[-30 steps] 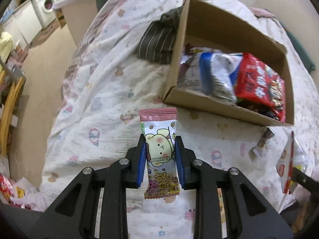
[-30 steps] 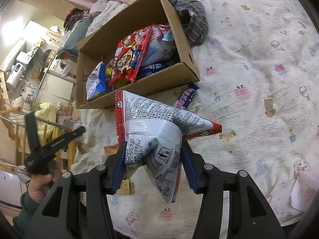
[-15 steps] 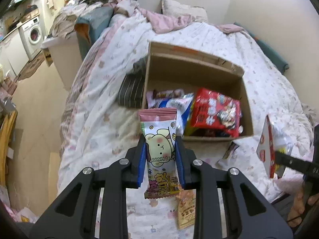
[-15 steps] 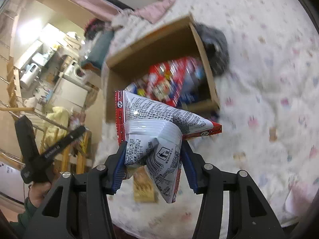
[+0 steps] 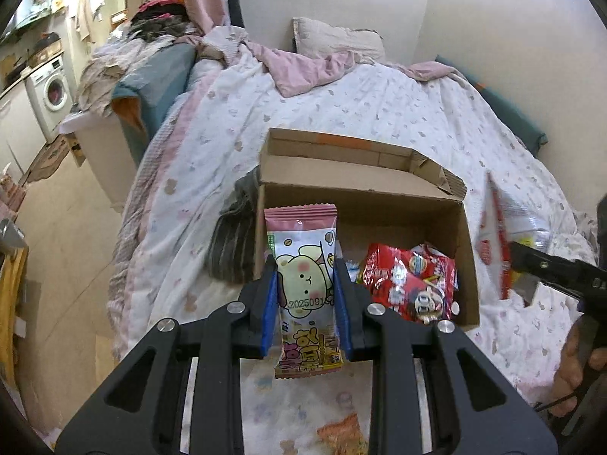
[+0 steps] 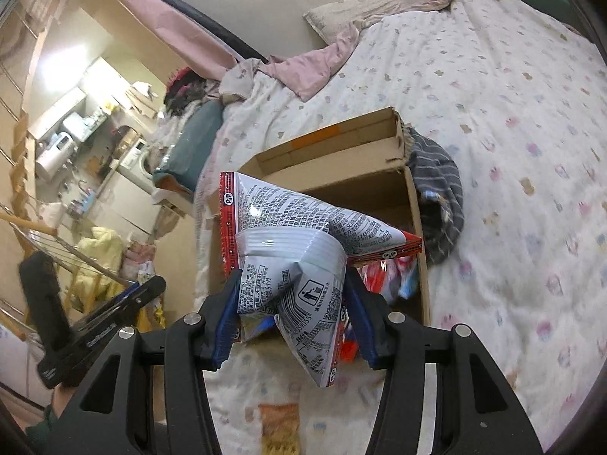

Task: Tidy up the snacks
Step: 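Carry the pink bar with the left gripper while the right carries the white chip bag over the box, then open the left gripper over the box while the right releases the white chip bag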

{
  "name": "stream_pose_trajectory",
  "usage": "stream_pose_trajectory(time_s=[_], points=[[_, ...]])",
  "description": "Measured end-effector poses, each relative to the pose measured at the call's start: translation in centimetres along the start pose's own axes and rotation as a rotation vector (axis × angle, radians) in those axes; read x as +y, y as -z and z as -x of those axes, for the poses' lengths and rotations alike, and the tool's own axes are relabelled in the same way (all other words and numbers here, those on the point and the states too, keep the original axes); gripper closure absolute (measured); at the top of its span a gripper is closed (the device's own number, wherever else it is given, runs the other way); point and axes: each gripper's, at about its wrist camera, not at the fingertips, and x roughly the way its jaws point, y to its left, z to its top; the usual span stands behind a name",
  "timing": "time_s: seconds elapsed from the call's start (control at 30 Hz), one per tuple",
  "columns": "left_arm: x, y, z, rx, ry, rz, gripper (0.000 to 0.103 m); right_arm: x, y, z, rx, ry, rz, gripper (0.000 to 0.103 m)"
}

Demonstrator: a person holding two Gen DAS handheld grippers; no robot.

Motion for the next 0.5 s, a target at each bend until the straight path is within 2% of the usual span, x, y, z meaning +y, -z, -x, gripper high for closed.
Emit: stream_pose_trajectory(time_s=[0.23,0.37,0.5], points=[[-1.6,-1.2,-5.4,0.054,0.032,-0.027,0.08,-1.2,-1.3,-6.9,0.138,0.021,-0.01,0.049],[-1.9,-0.9,-7.7,0.076,0.043,-0.03,0.08,-0.7,-1.7,-9.2,0.181,0.093,0.043,0.046],[-2.0,-0.7,-8.6,0.078,0.04,-0.04,0.08,-1.1,-2.1,-9.7,0.199,0.082,0.044,0.043]])
